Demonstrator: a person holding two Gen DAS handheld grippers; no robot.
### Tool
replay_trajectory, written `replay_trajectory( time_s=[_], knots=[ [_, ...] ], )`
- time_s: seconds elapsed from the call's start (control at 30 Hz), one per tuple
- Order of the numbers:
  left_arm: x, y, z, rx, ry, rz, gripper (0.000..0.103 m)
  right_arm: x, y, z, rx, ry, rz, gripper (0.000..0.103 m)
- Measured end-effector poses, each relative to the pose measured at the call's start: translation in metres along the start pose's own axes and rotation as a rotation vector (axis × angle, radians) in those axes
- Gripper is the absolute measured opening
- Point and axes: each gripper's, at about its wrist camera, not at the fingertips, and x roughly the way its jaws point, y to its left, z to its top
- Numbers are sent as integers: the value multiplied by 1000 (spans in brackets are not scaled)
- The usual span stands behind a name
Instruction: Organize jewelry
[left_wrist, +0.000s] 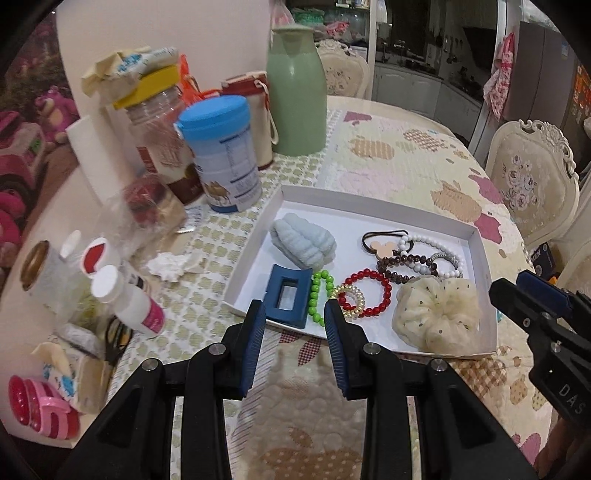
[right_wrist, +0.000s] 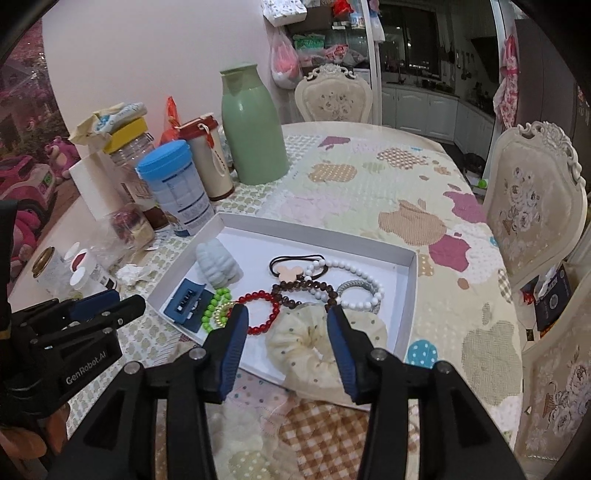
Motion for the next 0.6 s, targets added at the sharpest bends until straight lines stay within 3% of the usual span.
replay_trajectory(
  time_s=[0.6],
  knots=[
    [-47, -5, -4, 28, -102, 24, 25, -43, 1, -10, 8, -60, -28, 52]
  ],
)
